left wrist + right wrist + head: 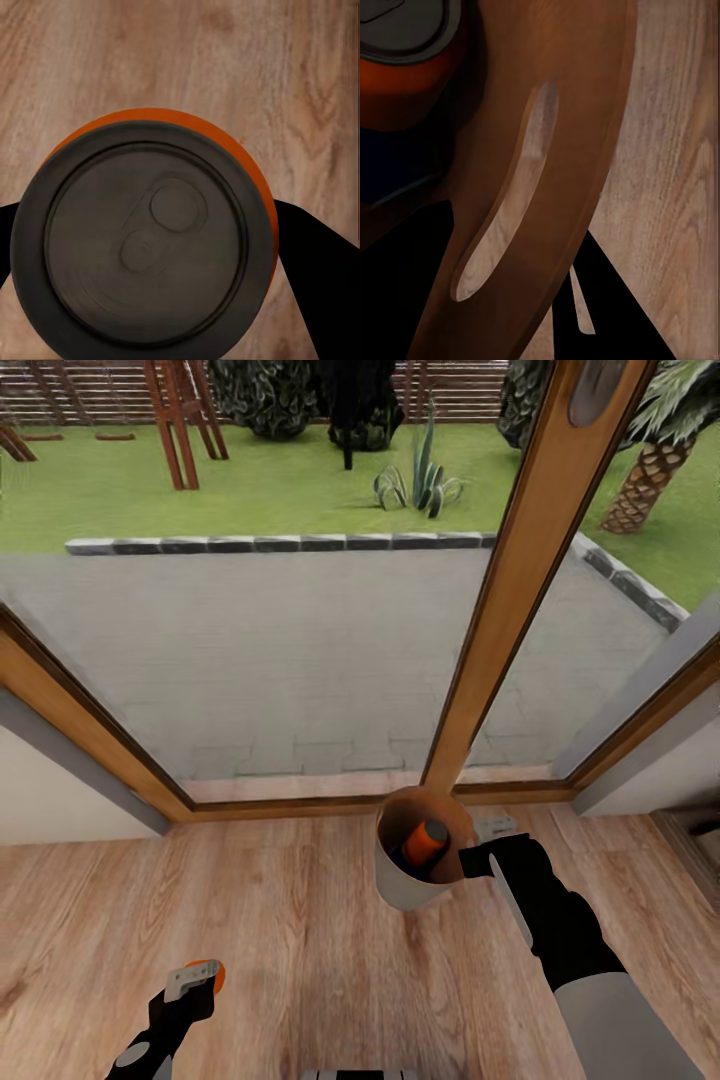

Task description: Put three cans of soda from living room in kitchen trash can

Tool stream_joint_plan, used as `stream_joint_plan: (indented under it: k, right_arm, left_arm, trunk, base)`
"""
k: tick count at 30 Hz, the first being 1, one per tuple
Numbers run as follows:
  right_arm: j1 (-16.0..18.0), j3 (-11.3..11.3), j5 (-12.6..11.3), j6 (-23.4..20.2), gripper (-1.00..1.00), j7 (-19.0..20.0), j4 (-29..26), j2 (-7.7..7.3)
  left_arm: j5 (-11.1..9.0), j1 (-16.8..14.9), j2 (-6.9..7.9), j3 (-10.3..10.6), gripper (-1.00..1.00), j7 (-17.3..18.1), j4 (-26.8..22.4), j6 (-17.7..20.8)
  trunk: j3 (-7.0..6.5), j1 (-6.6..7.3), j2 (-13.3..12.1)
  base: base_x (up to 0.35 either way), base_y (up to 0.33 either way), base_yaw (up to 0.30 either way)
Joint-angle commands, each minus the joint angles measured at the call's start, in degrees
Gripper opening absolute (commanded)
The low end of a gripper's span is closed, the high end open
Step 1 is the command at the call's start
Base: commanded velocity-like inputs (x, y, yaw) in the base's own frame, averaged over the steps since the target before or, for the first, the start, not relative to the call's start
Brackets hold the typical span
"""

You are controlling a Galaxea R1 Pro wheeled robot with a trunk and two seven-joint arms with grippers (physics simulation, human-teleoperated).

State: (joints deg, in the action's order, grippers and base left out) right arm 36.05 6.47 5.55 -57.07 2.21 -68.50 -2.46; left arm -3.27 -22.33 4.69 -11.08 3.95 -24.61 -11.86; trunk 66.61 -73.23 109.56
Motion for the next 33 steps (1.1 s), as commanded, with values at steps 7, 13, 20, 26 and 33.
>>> stream_joint_plan:
  k: [7,13,20,26,33]
  right_arm:
    - [0.03,0.03,-0.81,0.03,-1.00,0.40,0.00,0.00]
    - [-0.01,0.03,-0.81,0.03,-1.00,0.38,0.02,0.00]
    - [0.01,0.03,-0.81,0.03,-1.00,0.40,0.02,0.00]
    - [-0.01,0.03,-0.81,0.03,-1.00,0.40,0.02,0.00]
    - [-0.01,0.05,-0.81,0.03,-1.00,0.41,0.01,0.00]
  left_arm:
    - [0.01,0.00,-0.02,0.00,-1.00,0.00,0.05,0.00]
    - [0.02,0.00,-0.02,0.00,-1.00,0.00,0.01,0.00]
    - [0.01,0.00,-0.02,0.00,-1.00,0.00,0.04,0.00]
    - [0.02,0.00,-0.02,0.00,-1.00,0.00,0.05,0.00]
    - [0.01,0.00,-0.02,0.00,-1.00,0.00,0.02,0.00]
  trunk:
    - [-1.93,1.55,-2.82]
    - [-3.57,2.87,-5.23]
    - [-5.48,4.40,-8.04]
    - [-7.12,5.72,-10.44]
    - [-9.04,7.26,-13.25]
  base:
    - [0.000,0.000,0.000]
    - [0.000,0.000,0.000]
    - [0.000,0.000,0.000]
    - [0.000,0.000,0.000]
    - [0.000,0.000,0.000]
